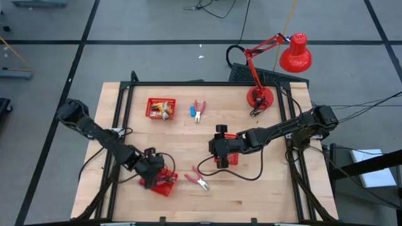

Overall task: Pick & Place School Supplies
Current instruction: Move the bottom red basket to the middle left of the table

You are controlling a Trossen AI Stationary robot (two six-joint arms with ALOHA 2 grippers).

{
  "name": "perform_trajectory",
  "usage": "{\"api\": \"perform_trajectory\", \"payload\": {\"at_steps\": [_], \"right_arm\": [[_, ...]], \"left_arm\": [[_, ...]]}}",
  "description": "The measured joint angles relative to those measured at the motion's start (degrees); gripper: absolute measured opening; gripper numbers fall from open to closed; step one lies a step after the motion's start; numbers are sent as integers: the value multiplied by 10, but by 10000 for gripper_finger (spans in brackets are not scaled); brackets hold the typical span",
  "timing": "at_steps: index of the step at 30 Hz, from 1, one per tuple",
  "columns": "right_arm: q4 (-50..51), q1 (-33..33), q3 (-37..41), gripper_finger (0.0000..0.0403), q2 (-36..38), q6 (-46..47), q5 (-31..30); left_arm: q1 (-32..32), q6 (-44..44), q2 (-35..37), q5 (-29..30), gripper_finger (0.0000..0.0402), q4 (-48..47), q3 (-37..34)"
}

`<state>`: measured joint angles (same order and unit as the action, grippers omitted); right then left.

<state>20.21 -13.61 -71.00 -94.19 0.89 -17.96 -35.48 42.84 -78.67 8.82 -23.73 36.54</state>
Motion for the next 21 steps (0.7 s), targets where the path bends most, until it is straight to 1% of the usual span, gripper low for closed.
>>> {"api": "perform_trajectory", "payload": {"at_steps": [5,13,14,18,21], "right_arm": [[0,0,0,171,0,1,0],[0,0,0,171,0,0,1],[0,-1,0,171,0,0,5],[-6,-8,0,171,0,9,55],[-34,-22,-1,171,-9,18,63]], "left_arm": [[25,-31,0,5,1,-3,-1],[88,-60,0,71,0,-56,-1],[99,-68,0,79,0,-61,-1],[145,-113,0,111,0,-71,-1],[175,-153,10,136,0,-80,-1]]}}
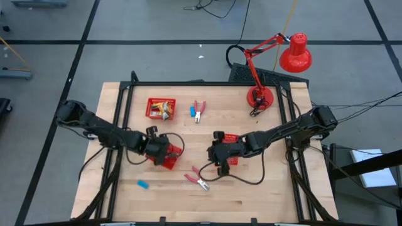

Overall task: Pick & Place School Supplies
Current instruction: Move the bottom red basket to the middle left of the table, then put the pink hole puncher into the bottom left red basket

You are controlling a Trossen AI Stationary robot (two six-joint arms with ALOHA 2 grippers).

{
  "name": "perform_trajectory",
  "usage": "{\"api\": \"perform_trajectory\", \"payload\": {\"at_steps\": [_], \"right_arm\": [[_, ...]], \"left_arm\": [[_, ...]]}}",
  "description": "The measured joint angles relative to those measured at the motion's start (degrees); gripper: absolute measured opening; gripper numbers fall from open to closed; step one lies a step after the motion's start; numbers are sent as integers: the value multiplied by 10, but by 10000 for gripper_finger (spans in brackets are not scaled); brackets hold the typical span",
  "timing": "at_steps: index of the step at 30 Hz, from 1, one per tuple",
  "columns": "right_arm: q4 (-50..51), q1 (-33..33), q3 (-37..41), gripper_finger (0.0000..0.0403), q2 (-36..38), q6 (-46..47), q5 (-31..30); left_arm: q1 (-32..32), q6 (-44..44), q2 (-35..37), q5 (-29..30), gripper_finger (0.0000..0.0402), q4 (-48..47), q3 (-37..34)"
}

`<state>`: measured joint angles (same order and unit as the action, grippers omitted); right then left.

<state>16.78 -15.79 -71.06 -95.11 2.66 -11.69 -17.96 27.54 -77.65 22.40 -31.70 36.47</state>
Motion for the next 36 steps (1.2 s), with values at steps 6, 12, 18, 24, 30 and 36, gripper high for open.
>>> {"api": "perform_trajectory", "payload": {"at_steps": [6,12,18,24,30,36], "right_arm": [[-91,-23,-1,172,-42,50,37],[-139,-20,0,193,-102,108,90],[-133,-15,-18,209,-148,149,103],[-108,-13,-83,210,-198,151,105],[-79,-2,-110,210,-233,171,104],[-63,3,-111,210,-248,190,104]], "left_arm": [[32,-88,46,-13,25,17,0],[23,-152,150,-13,92,36,0],[-12,-210,243,-26,170,51,0],[-24,-225,279,-19,226,53,0],[-24,-246,280,-13,237,54,0],[-24,-250,280,-13,221,53,0]]}}
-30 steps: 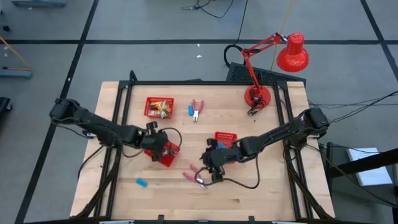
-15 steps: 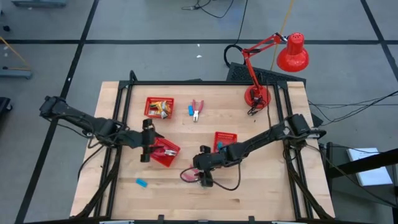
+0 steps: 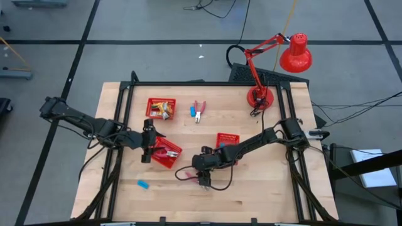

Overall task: Pick & Place School Supplies
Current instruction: Put the pink hole puncher into the bottom left red basket

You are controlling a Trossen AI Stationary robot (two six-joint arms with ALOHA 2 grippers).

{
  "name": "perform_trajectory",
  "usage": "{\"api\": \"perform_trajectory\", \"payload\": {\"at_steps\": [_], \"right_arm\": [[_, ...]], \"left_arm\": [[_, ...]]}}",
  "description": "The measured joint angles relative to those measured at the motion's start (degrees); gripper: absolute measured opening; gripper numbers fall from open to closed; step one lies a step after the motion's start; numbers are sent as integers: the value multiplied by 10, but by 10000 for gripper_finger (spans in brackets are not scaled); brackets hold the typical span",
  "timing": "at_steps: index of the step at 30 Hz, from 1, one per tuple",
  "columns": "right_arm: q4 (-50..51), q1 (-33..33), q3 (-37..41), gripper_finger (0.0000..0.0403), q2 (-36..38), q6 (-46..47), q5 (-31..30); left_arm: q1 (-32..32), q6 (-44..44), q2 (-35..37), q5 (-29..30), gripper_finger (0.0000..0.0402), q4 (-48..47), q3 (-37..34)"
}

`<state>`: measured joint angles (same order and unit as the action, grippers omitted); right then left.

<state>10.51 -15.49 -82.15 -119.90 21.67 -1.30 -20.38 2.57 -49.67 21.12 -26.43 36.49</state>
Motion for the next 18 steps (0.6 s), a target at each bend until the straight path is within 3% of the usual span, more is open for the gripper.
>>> {"api": "perform_trajectory", "payload": {"at_steps": [6,9,14,18], "right_arm": [[7,-4,0,194,0,-1,-15],[9,-5,0,151,0,-3,-16],[18,-5,0,30,0,-24,-22],[11,-5,0,9,0,-42,-53]], "left_arm": [[0,-2,0,0,208,-4,0],[0,-2,0,0,207,-4,0],[0,1,0,0,209,-4,0],[0,1,0,6,209,-4,0]]}}
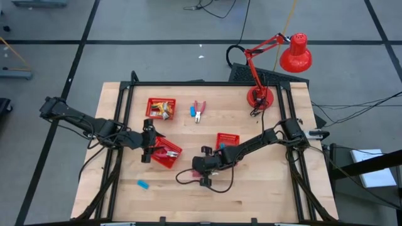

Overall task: Pick & Place School Supplies
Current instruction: Put the pink hole puncher into the bottom left red basket

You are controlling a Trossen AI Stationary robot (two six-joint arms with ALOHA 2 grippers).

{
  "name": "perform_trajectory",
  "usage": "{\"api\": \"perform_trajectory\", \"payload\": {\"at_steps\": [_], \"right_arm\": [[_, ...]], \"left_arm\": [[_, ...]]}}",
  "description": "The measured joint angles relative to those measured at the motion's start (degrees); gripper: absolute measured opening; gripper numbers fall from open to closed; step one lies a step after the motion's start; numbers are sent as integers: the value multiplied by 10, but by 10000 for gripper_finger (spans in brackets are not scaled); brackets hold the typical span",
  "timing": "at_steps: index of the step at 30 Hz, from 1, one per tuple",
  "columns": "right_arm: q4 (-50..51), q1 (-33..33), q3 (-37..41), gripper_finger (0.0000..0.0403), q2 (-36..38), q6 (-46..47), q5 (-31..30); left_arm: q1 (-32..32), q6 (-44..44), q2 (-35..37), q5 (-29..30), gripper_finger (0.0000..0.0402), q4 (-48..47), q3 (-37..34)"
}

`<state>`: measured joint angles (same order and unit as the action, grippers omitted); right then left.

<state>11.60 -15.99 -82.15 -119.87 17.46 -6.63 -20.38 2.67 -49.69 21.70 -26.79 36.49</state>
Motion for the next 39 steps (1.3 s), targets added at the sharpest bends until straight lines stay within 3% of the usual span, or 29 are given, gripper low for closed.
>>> {"api": "perform_trajectory", "payload": {"at_steps": [17,20,24,30,34,39], "right_arm": [[-37,-7,-36,2,73,-106,-61],[-83,-1,-45,2,74,-140,-67],[-78,16,-49,1,73,-153,-12],[43,25,-49,1,80,-159,31],[71,16,-50,1,78,-207,77],[88,17,-50,48,72,-203,117]], "left_arm": [[0,2,0,8,209,6,0],[0,-6,6,12,209,4,0],[0,-8,23,14,209,2,0],[0,-9,56,14,209,-4,0],[0,-10,68,14,209,-3,0],[0,-10,69,14,209,-6,0]]}}
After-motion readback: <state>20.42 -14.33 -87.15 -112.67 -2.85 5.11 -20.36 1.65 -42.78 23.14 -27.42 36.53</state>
